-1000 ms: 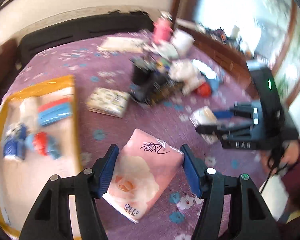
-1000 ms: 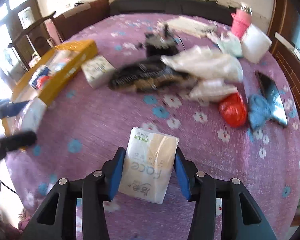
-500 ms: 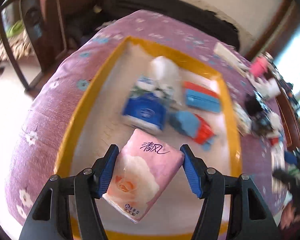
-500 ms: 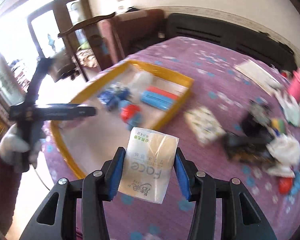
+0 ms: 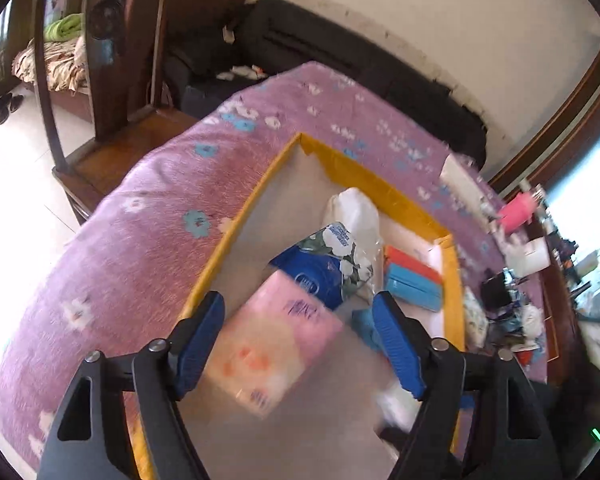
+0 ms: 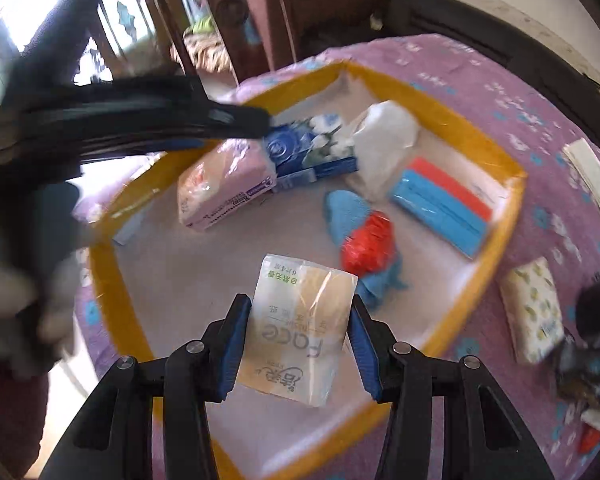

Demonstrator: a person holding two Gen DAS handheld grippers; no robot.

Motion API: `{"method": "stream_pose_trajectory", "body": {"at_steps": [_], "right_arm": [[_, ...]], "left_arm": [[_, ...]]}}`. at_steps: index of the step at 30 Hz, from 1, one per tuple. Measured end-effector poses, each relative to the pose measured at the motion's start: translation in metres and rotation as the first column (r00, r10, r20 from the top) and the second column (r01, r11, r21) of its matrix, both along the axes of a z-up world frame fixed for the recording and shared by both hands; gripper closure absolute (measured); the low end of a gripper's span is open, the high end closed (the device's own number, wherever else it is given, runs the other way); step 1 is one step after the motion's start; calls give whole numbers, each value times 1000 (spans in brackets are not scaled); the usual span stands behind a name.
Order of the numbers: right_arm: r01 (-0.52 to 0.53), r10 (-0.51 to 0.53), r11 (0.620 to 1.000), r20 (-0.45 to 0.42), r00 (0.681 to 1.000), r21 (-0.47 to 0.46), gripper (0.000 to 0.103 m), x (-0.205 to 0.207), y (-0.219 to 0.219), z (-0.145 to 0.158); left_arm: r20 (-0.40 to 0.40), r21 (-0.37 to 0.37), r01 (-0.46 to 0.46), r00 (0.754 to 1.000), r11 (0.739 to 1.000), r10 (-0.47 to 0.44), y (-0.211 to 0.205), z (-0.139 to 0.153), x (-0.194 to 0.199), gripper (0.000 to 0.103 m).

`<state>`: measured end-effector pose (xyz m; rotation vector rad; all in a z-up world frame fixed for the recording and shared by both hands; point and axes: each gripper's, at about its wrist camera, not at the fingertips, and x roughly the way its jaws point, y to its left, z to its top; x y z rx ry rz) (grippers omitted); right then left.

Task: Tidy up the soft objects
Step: 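Lower pink pack into yellow tray with left tool while right tool releases Face pack there, then grasp lemon-print tissue pack with left tool while right tool approaches blue knitted cloth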

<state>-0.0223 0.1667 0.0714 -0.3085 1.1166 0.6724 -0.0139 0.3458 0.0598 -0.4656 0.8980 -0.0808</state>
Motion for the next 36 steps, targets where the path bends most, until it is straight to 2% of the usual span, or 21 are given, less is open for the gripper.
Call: {"method": "stream_pose_trajectory", "body": {"at_steps": [5,11,16,18,21,25,29,33,36], "right_arm": [[-12,11,997,-10,1000,-76,50,28,33,-18],[50,-48,995,25,999,-89,50,68,60,-19],[102,-98,992,59,993,-68,50,91,70,-19],[96,-94,995,34,995,-33,49,90,70,-16],[98,-97,995,-41,994,22,38,88,58,-12],[161,-161,980,-10,987,114,32,75,13,22],[241,-260,953,87,962,185,20,48,-61,64],[374,-415,899,172,893,226,17,22,-151,85],[489,-533,841,202,821,232,16,2,-221,86]], "left_arm": [[75,-43,-58,995,997,61,27,11,-44,22],[116,-56,-109,987,993,114,44,15,-69,20],[140,-38,-102,984,994,107,40,20,-72,20],[147,-35,-94,984,995,98,37,22,-75,20],[163,-17,-92,982,996,93,30,27,-78,20],[186,27,-93,979,995,87,19,35,-84,20],[196,70,-73,979,995,58,0,41,-90,18],[195,82,-26,981,996,10,-26,44,-94,18],[186,95,30,982,995,-47,-55,45,-93,16]]}}
